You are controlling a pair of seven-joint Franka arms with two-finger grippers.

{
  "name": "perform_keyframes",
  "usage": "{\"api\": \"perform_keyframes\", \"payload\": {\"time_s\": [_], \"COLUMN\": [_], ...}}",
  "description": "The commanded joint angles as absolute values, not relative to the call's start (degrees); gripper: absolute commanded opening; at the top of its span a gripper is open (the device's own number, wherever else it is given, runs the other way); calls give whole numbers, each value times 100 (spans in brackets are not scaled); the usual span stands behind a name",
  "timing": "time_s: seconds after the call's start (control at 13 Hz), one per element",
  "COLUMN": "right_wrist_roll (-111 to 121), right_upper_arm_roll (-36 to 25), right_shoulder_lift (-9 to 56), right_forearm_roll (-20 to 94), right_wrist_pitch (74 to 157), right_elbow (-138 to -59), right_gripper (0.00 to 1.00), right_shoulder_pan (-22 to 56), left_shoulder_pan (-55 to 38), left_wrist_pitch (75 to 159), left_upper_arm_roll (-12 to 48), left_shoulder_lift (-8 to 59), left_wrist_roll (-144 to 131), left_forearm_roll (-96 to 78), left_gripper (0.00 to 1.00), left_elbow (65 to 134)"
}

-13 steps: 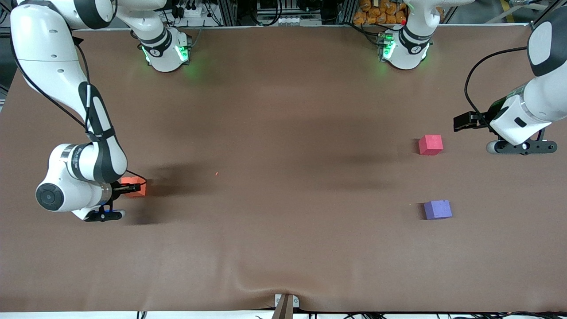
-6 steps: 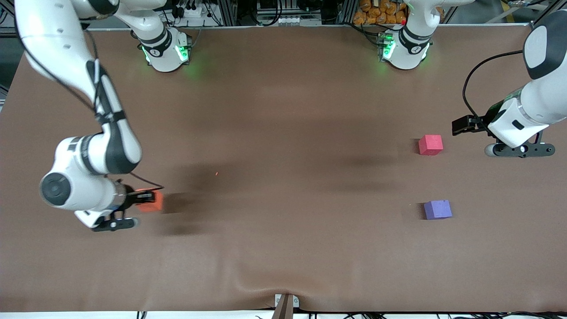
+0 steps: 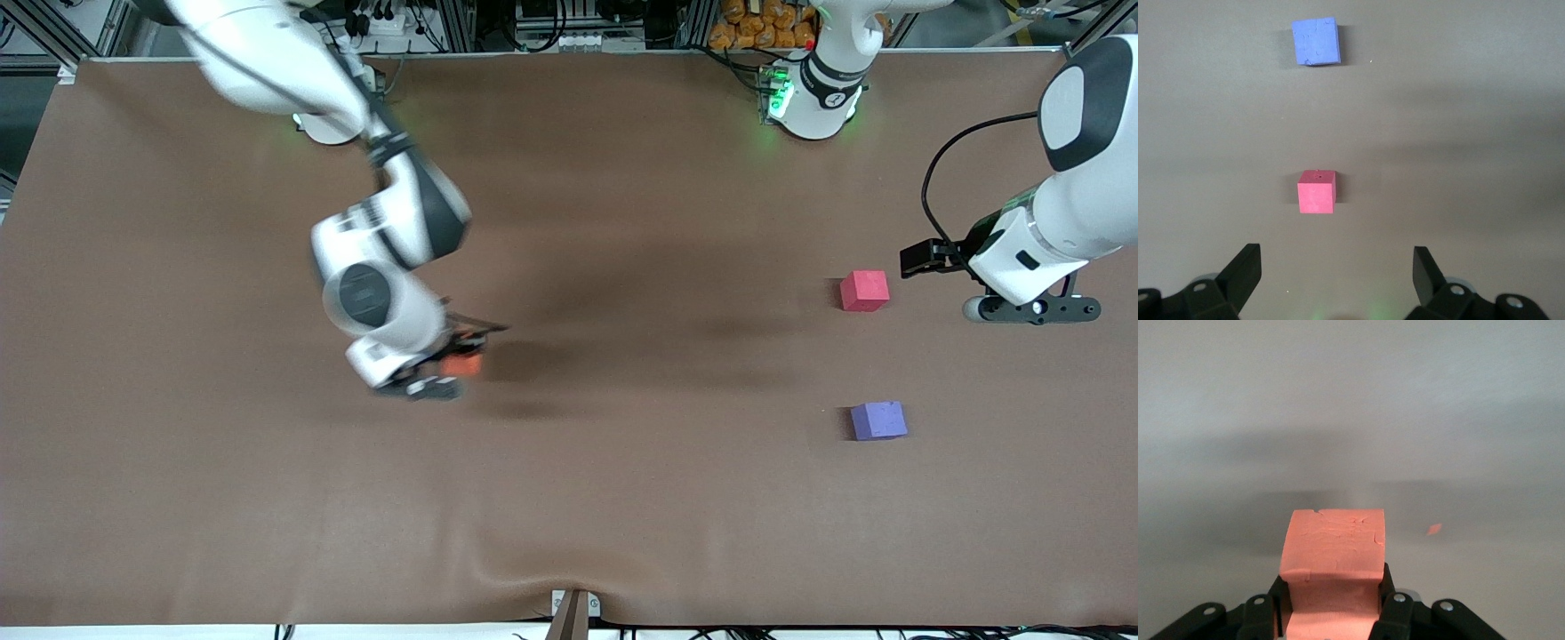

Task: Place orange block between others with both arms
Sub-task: 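Carry the orange cube with the right gripper toward the table middle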

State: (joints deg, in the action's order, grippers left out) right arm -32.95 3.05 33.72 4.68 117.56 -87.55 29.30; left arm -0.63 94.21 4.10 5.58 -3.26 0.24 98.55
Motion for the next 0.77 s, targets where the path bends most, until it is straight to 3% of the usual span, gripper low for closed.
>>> {"api": "perform_keyframes", "payload": {"time_s": [0.0, 0.31, 0.69], "right_wrist_roll": [-3349, -3401, -3480], "right_upper_arm_roll": [229, 220, 202], "right_shoulder_lift": [3655, 3937, 4236], "right_forearm_roll": [929, 2063, 2557], "right_wrist_pitch": [12294, 12779, 13288], "right_elbow": [-8789, -8754, -8754], "right_gripper": [52, 53, 65], "right_shoulder_pan": [3312, 3893, 4139], "left_shoulder_pan": [-70, -70, -62], "left_wrist_pitch": [9475, 9439, 9273], "left_upper_arm_roll": [413, 413, 431], "left_shoulder_lift": [536, 501, 378], "left_wrist_roll": [-343, -343, -334], "left_forearm_roll": [-97, -97, -105], "left_gripper": [100, 100, 100], "left_elbow": [9914, 9949, 9984]}}
